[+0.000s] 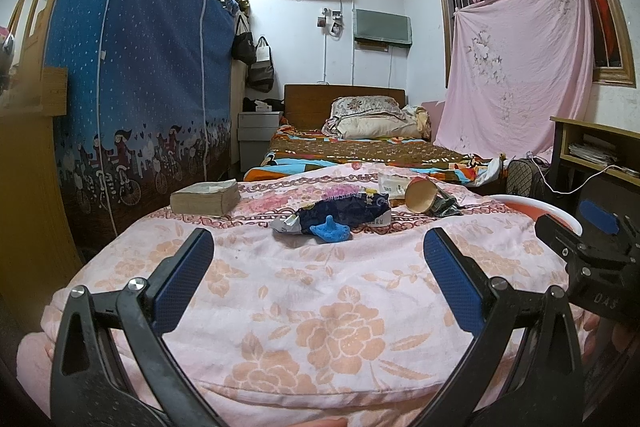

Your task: Collect trash

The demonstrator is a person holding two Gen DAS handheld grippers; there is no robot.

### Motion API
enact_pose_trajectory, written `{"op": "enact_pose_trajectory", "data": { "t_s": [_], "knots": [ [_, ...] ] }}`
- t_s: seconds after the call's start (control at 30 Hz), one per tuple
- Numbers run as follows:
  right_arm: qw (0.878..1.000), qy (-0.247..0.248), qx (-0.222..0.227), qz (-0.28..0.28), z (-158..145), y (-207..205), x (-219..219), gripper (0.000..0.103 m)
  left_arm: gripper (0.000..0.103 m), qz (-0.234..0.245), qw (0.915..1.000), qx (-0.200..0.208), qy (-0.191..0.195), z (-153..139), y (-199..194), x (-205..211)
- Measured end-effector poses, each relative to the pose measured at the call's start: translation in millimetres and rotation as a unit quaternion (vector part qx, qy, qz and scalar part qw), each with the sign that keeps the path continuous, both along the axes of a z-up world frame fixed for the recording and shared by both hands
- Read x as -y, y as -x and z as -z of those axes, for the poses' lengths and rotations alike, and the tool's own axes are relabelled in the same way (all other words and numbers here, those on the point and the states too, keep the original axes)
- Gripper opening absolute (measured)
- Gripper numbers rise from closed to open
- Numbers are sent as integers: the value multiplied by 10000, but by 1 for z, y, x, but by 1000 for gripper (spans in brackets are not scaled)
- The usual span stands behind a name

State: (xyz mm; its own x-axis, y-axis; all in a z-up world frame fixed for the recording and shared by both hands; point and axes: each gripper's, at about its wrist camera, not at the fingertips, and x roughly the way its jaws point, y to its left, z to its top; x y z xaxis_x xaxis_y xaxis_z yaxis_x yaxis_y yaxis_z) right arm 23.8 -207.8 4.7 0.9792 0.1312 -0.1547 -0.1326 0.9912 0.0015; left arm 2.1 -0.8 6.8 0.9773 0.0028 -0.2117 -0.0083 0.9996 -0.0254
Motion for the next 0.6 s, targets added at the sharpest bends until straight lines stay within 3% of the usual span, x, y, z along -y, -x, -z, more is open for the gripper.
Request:
{"op": "enact_pose_trajectory", "data": {
  "t_s": [0.2, 0.6],
  "knots": [
    [9999, -13, 15, -100, -6, -2, 0, 103, 91, -44, 9998, 129, -129, -15, -15, -4],
    [9983, 203, 87, -546, -48, -65, -10, 103, 91, -217, 9995, 244, -32, -37, -64, -33]
  ]
}}
